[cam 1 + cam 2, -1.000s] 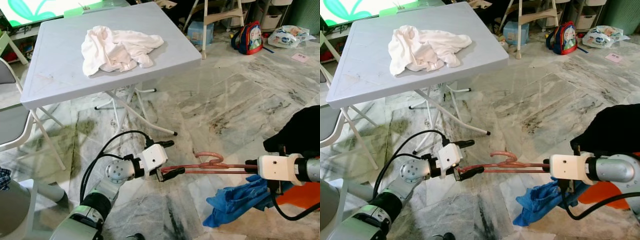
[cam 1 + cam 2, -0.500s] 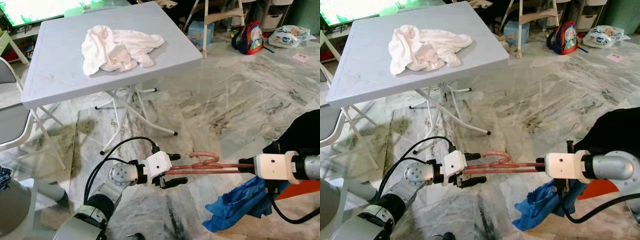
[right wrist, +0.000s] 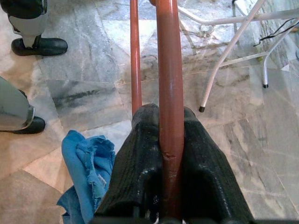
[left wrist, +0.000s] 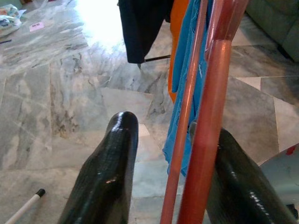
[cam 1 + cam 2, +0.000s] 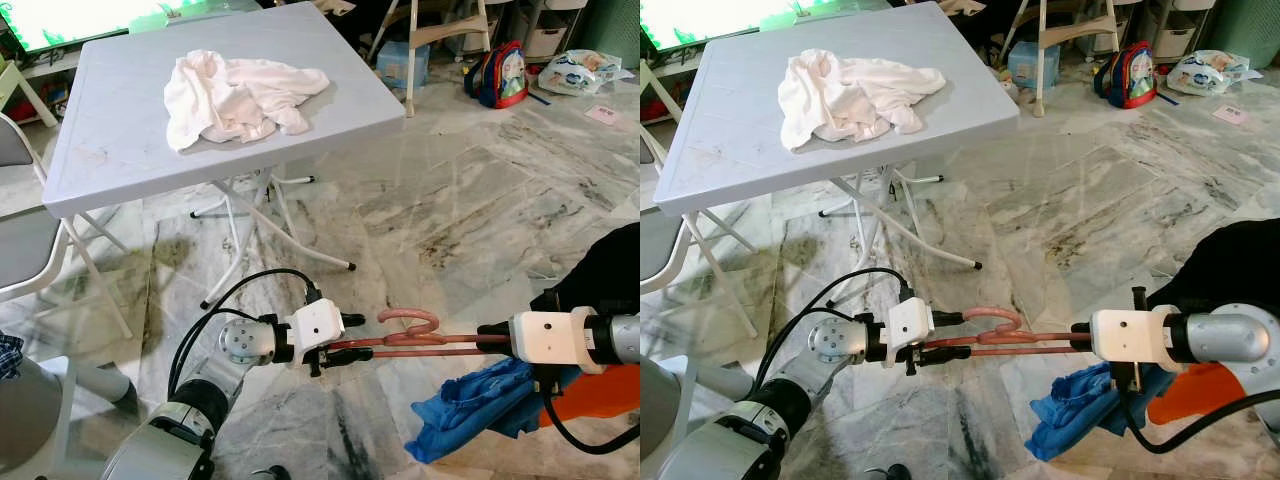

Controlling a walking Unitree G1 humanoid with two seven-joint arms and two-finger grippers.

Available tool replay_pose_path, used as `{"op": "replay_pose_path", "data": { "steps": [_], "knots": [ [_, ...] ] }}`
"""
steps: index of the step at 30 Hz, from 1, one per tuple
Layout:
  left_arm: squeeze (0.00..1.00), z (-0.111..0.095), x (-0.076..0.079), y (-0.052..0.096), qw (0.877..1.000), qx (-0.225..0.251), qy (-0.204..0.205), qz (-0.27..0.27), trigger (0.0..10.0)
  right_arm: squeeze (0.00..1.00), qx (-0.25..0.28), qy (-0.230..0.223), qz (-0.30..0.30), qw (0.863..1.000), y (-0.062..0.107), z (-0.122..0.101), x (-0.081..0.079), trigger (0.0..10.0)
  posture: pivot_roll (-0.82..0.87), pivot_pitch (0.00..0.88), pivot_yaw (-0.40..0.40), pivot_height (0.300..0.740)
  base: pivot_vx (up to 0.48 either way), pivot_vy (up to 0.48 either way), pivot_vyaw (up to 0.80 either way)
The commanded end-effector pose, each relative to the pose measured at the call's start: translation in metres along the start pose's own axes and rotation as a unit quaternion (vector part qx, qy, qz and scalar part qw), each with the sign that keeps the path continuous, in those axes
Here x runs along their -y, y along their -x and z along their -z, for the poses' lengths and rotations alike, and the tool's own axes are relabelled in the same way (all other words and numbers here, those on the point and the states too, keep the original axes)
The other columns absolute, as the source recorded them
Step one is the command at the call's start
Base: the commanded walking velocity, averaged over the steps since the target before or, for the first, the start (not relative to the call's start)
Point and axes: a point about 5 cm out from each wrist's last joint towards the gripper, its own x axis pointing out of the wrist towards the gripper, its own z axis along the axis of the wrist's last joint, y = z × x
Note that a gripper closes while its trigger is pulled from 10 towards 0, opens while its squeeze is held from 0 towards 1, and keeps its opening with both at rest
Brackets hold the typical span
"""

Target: Hang hanger

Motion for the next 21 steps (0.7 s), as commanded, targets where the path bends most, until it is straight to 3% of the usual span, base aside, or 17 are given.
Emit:
{"op": "replay_pose_path", "data": {
  "steps": [1,21],
  "knots": [
    [0.00,0.0036,-0.0004,0.0028,1.000,-0.015,0.003,0.008,0.0,0.00,0.009,0.017,0.012,1.000,0.0039,-0.0076,0.0061,10.0,-0.22,0.148,0.086,0.740,0.000,0.000,0.00],
    [0.00,0.0022,0.0042,-0.0026,0.999,-0.013,0.011,0.039,0.0,0.00,0.018,0.023,0.030,0.999,-0.0013,-0.0114,0.0124,10.0,-0.23,0.148,0.084,0.740,0.000,0.000,0.00]
  ]
}}
